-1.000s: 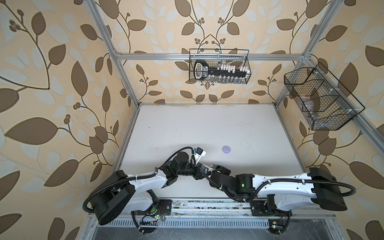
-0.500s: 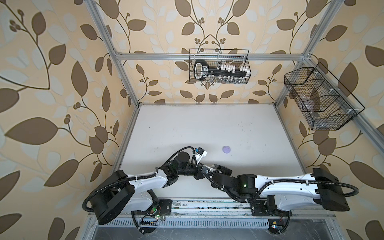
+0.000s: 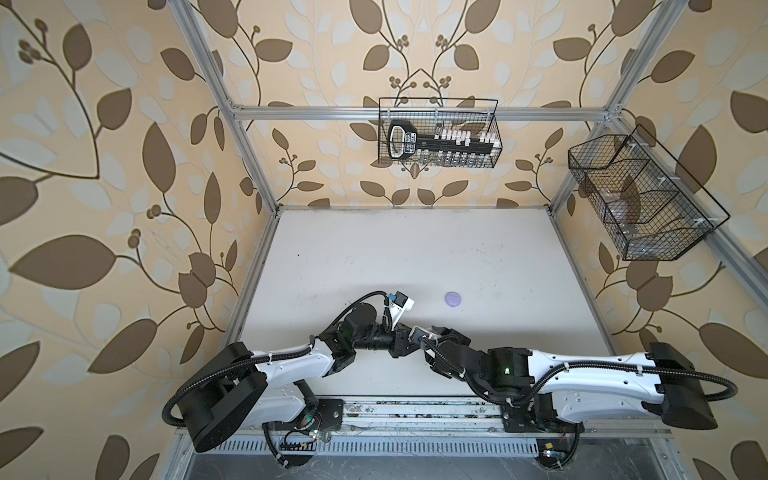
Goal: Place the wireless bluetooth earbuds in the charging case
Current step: 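Bring the white earbud to the left gripper while the left gripper closes on it, then open the right gripper and draw it back while the left gripper holds the earbud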
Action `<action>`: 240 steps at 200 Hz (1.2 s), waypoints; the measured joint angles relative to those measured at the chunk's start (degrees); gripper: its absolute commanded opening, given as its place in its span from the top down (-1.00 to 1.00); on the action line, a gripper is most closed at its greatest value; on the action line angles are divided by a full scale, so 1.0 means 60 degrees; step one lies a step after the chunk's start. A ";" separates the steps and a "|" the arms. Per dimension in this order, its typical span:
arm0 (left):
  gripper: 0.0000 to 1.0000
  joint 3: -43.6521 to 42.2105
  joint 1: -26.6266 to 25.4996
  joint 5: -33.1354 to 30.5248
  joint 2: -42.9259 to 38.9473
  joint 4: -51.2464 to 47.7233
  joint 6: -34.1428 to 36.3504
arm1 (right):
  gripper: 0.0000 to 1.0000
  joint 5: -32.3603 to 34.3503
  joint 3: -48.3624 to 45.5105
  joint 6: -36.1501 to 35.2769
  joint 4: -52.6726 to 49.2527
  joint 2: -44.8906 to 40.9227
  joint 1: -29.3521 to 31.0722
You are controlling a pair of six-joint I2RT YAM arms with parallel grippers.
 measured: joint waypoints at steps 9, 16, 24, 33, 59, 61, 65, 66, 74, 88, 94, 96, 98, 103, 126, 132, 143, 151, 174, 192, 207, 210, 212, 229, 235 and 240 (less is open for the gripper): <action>0.88 -0.0007 -0.0004 0.0004 -0.0044 0.0007 -0.0058 | 0.50 -0.0011 -0.0022 0.0000 0.0025 -0.0055 0.0000; 0.98 -0.0011 -0.0015 0.0004 -0.0076 0.0029 -0.0087 | 0.41 -0.0018 -0.0029 0.0000 0.0029 -0.0102 0.0000; 1.00 -0.0022 -0.0025 0.0004 -0.0106 0.0047 -0.0102 | 0.28 -0.0040 -0.0033 0.0000 0.0033 -0.0160 0.0000; 1.00 -0.0022 -0.0036 -0.0004 -0.0131 0.0055 -0.0106 | 0.18 -0.0047 -0.0044 0.0000 0.0036 -0.0204 0.0000; 1.00 -0.0022 -0.0051 -0.0029 -0.0186 -0.0036 -0.0055 | -0.12 -0.0080 -0.0127 0.0051 0.0157 -0.0273 0.0000; 1.00 -0.0022 -0.0055 -0.0029 -0.0189 -0.0047 -0.0051 | -0.14 -0.0084 -0.0131 0.0025 0.0160 -0.0273 0.0000; 1.00 -0.0018 -0.0062 -0.0022 -0.0200 -0.0066 -0.0029 | -0.20 -0.0102 -0.0149 0.0062 0.0197 -0.0280 -0.0004; 1.00 -0.0018 -0.0069 -0.0015 -0.0208 -0.0073 -0.0026 | -0.21 -0.0102 -0.0153 0.0062 0.0200 -0.0280 -0.0007; 1.00 -0.0018 -0.0117 0.0022 -0.0248 -0.0076 0.0011 | -0.32 -0.0160 -0.0186 0.0058 0.0288 -0.0299 -0.0015; 1.00 0.0007 -0.0251 0.0117 -0.0372 -0.0080 0.0120 | -0.45 -0.0270 -0.0237 0.0076 0.0466 -0.0317 -0.0015; 1.00 0.0025 -0.0302 0.0171 -0.0444 -0.0106 0.0204 | -0.51 -0.0280 -0.0240 0.0109 0.0525 -0.0328 -0.0015; 1.00 0.0033 -0.0306 0.0182 -0.0474 -0.0117 0.0211 | -0.53 -0.0299 -0.0240 0.0113 0.0535 -0.0335 -0.0015; 1.00 0.0036 -0.0313 0.0178 -0.0503 -0.0131 0.0248 | -0.54 -0.0313 -0.0244 0.0171 0.0550 -0.0346 -0.0018; 1.00 0.0051 -0.0342 0.0189 -0.0576 -0.0171 0.0310 | -0.56 -0.0310 -0.0262 0.0149 0.0608 -0.0375 -0.0018; 1.00 0.0135 -0.0375 0.0186 -0.0903 -0.0415 0.0590 | -0.66 -0.0273 -0.0284 0.0291 0.0743 -0.0554 -0.0022; 1.00 0.0164 -0.0375 0.0171 -0.0984 -0.0488 0.0678 | -0.67 -0.0240 -0.0284 0.0331 0.0754 -0.0608 -0.0025; 1.00 0.0211 -0.0379 0.0142 -0.1107 -0.0645 0.0809 | -0.68 -0.0219 -0.0306 0.0393 0.0769 -0.0718 -0.0025; 1.00 0.0259 -0.0415 0.0069 -0.1180 -0.0754 0.0943 | -0.70 -0.0208 -0.0364 0.0459 0.0809 -0.0827 -0.0025; 1.00 0.0390 -0.0546 -0.0280 -0.1330 -0.1024 0.1271 | -0.76 -0.0175 -0.0576 0.0747 0.0776 -0.1341 -0.0091; 1.00 0.0430 -0.0554 -0.0674 -0.1392 -0.1147 0.1526 | -0.76 -0.0262 -0.0750 0.1049 0.0608 -0.1927 -0.0262; 1.00 0.0433 -0.0557 -0.1096 -0.1428 -0.1198 0.1712 | -0.76 -0.0477 -0.0936 0.1355 0.0495 -0.2546 -0.0452; 1.00 0.0433 -0.0554 -0.1147 -0.1435 -0.1217 0.1734 | -0.76 -0.0528 -0.0980 0.1413 0.0481 -0.2677 -0.0481; 1.00 0.0430 -0.0554 -0.1209 -0.1439 -0.1224 0.1759 | -0.76 -0.0579 -0.1013 0.1464 0.0474 -0.2787 -0.0521; 1.00 0.0430 -0.0554 -0.1603 -0.1461 -0.1515 0.1978 | -0.74 -0.0914 -0.1333 0.1902 0.0590 -0.3708 -0.0805; 1.00 0.0430 -0.0554 -0.1705 -0.1457 -0.1694 0.2047 | -0.74 -0.1067 -0.1443 0.2080 0.0696 -0.4076 -0.0969; 1.00 0.0426 -0.0554 -0.1803 -0.1457 -0.1807 0.2102 | -0.72 -0.1206 -0.1541 0.2222 0.0801 -0.4386 -0.1118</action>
